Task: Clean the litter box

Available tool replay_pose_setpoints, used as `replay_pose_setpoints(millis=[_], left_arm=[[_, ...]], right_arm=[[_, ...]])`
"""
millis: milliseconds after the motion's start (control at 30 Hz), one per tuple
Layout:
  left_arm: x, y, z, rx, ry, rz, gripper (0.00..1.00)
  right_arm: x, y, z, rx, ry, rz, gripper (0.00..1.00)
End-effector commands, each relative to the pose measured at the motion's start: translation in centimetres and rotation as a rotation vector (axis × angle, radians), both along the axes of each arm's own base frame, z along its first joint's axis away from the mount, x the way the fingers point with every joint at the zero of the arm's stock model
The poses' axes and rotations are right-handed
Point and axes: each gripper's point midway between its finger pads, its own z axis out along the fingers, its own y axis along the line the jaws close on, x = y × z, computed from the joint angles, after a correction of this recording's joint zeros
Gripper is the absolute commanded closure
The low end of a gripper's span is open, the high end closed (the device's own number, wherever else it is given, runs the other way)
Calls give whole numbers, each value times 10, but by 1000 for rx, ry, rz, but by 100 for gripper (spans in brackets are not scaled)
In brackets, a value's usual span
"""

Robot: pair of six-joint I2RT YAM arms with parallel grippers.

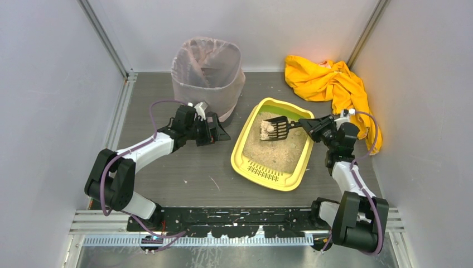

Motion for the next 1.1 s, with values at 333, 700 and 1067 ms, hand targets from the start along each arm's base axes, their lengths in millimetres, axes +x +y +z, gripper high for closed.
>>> replay_pose_setpoints(millis=[333, 700, 1067], left_arm=[[10, -9, 31, -54, -88, -18, 4], [10, -9, 32, -57, -90, -20, 4], [8, -12, 40, -88, -114, -27, 4]], right_arm=[[-16, -11, 62, 50, -196, 22, 99], [-32, -11, 55, 165, -226, 32, 99], [-40, -28, 46, 144, -197, -37, 99]])
